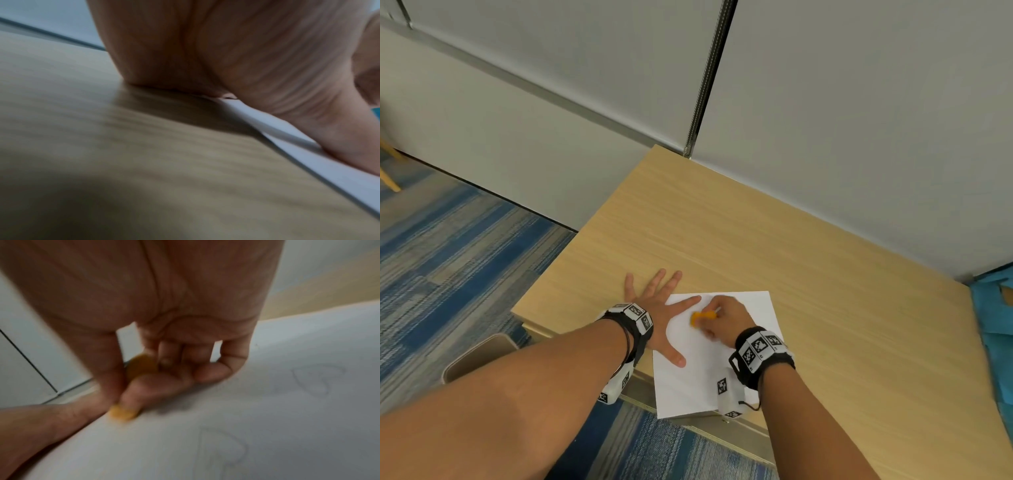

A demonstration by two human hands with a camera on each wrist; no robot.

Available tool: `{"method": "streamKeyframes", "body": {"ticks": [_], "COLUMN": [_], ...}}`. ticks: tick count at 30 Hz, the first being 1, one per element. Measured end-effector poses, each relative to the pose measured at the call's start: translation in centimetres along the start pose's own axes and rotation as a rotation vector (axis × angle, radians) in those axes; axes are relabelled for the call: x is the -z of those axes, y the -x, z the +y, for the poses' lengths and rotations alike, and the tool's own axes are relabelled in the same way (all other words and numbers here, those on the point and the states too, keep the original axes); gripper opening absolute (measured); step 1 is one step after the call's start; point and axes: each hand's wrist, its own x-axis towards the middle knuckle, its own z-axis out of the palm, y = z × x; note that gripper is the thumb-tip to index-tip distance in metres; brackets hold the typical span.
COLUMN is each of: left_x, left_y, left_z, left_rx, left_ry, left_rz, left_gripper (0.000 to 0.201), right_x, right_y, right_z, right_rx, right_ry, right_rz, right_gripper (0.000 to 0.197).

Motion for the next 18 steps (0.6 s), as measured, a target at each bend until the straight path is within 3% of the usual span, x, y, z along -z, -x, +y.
{"method": "streamKeyframes", "body": {"ticks": [1,2,3,5,6,7,10,11,14,15,16,18], "left_x": [0.0,0.0,0.0,0.0,0.0,0.0,0.1,0.0,-0.2,-0.2,-0.1,-0.1], "left_y": [0.0,-0.1,0.0,0.1,0.1,0.0,0.0,0.0,0.1,0.0,0.0,-0.1], "left_z": [0.0,0.0,0.0,0.0,0.0,0.0,0.0,0.0,-0.1,-0.1,-0.1,-0.2], "left_rx": [-0.002,-0.003,-0.003,0.0,0.001,-0.001,-0.007,-0.005,0.004,0.004,0.001,-0.002], "left_ry": [0.001,0.003,0.003,-0.007,-0.008,-0.006,0.005,0.005,-0.013,-0.016,-0.013,-0.002], "left_rz": [-0.001,0.002,0.006,0.006,0.007,0.008,0.007,0.01,0.006,0.006,0.007,0.008], "left_gripper": [0.14,0.14,0.14,0.141,0.141,0.141,0.14,0.14,0.142,0.142,0.142,0.141], "right_x": [-0.2,-0.2,-0.3,0.0,0.1,0.1,-0.5,-0.6,-0.3,-0.2,-0.1,-0.4], "right_y": [-0.2,-0.3,-0.4,0.2,0.5,0.3,-0.4,-0.5,0.3,0.5,0.2,-0.4], "right_z": [0.2,0.2,0.3,-0.1,-0.2,-0.2,0.1,0.1,-0.4,-0.6,-0.4,-0.2], "right_rx": [-0.007,0.0,0.011,0.017,0.02,0.014,0.007,0.014,0.017,0.018,0.017,0.018], "right_ry": [-0.021,-0.034,-0.025,-0.008,0.015,0.035,0.003,-0.003,0.036,0.064,0.076,0.033], "right_rz": [0.133,0.175,0.098,-0.208,-0.267,-0.222,0.164,0.162,-0.248,-0.277,-0.208,0.094], "right_gripper": [0.025,0.025,0.024,0.024,0.024,0.024,0.022,0.022,0.024,0.024,0.024,0.023]}}
